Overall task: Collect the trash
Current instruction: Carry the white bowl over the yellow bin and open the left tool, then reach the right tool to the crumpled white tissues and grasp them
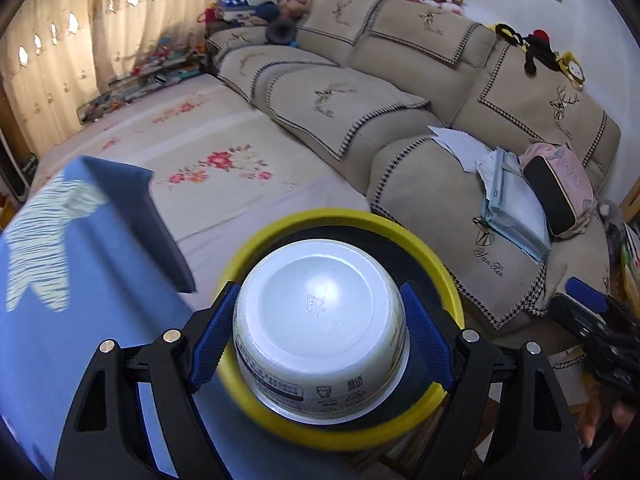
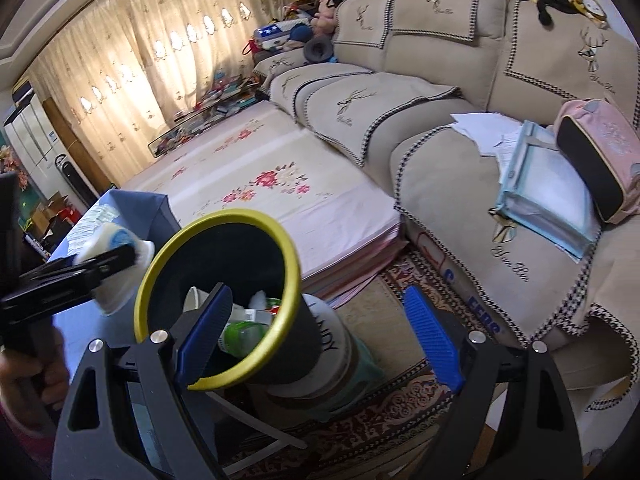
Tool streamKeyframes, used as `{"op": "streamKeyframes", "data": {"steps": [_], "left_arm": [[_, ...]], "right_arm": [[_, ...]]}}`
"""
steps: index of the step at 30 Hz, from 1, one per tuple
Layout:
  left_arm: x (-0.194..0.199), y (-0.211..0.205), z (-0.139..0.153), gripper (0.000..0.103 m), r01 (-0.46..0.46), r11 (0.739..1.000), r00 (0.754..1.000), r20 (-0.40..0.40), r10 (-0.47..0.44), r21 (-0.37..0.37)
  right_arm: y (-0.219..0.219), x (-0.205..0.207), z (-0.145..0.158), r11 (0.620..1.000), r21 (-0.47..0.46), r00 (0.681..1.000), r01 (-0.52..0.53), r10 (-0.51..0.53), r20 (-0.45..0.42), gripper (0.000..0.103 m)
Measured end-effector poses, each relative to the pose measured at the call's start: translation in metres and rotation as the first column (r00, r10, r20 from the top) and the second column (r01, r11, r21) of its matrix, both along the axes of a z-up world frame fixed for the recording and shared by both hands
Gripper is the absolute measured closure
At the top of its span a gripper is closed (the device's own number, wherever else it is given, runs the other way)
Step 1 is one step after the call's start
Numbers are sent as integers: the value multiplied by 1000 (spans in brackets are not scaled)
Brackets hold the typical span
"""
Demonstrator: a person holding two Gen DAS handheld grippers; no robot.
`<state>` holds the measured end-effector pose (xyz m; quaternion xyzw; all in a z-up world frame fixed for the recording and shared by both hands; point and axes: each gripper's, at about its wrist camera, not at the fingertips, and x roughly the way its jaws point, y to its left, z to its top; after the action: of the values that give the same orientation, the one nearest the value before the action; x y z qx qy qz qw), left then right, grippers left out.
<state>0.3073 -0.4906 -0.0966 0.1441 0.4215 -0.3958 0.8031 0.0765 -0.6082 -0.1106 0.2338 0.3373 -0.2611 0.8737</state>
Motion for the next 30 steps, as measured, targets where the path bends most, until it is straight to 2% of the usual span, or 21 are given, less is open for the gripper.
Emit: {"op": "streamKeyframes", "data": {"steps": [2,4,7,10,13,16,19,24,28,30], "left_arm": [[4,-8,-6,17,-2,1000,1000,-13,2,9],[5,-5,-6,17,-12,1000,1000,-14,12,-5],[2,19,9,16,-37,998,999,15,38,-41],[-2,64,31,10,-77,993,995,52,82,-92],[-10,121,52,10,-142,979,983,98,157,-143],[-12,173,65,10,-206,962,968,109,228,-182],[-14,230,73,8,-284,933,941,119,315,-222],[-22,326,76,5,-405,875,882,141,450,-265],[-36,409,63,5,-513,810,819,123,561,-284],[-43,441,53,5,-548,787,797,110,594,-283]], "right_arm": [[-2,-4,0,1000,1,1000,10,-10,-1,20],[-3,-5,1,1000,3,1000,11,-11,3,20],[0,-2,-2,1000,6,1000,-2,2,-2,20],[4,5,-6,1000,12,1000,-25,25,-6,20],[11,12,-10,999,18,999,-47,47,-19,20],[21,20,-12,997,18,997,-69,69,-29,20],[33,28,-11,996,13,995,-93,94,-33,20],[63,49,-6,987,-1,987,-159,159,-32,20],[106,79,-6,963,-10,963,-268,267,-43,20],[133,97,-6,944,-13,943,-330,329,-49,20]]}}
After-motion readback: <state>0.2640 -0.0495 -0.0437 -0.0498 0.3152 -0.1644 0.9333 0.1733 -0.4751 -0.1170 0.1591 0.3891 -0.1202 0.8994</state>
